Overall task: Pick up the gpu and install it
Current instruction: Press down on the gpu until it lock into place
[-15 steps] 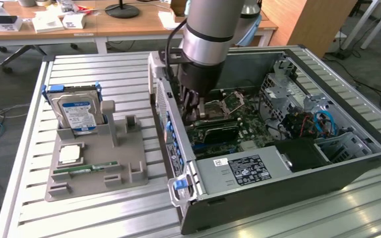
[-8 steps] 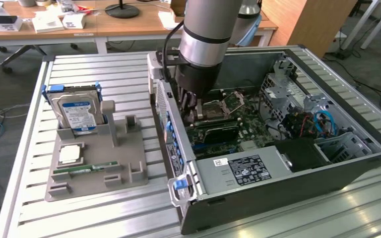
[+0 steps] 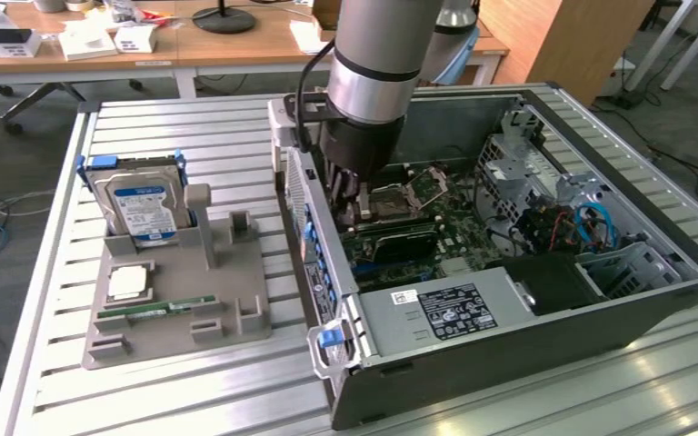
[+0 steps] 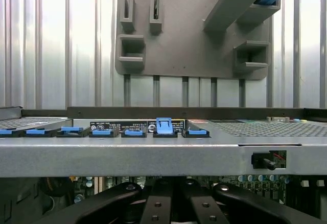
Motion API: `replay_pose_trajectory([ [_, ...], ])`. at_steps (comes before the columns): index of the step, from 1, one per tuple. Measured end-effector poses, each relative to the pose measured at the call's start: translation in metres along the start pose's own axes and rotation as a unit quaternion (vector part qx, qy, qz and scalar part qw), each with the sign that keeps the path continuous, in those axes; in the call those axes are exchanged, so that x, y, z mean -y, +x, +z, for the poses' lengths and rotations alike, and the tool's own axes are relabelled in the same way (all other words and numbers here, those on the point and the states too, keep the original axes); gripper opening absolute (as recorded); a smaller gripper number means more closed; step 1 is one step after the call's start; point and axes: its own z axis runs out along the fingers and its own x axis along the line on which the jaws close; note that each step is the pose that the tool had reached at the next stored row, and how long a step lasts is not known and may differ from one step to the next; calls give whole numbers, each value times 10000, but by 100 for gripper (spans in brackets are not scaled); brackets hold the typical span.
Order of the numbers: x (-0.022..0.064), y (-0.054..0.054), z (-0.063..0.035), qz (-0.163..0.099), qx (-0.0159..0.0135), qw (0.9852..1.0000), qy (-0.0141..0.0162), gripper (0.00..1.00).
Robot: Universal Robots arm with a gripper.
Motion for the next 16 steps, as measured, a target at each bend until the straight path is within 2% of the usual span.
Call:
replay_pose_trajectory([
  [8, 29, -2, -1, 2, 1, 10000, -13, 11],
  [16, 102, -4, -6, 2, 0, 10000, -28, 11],
])
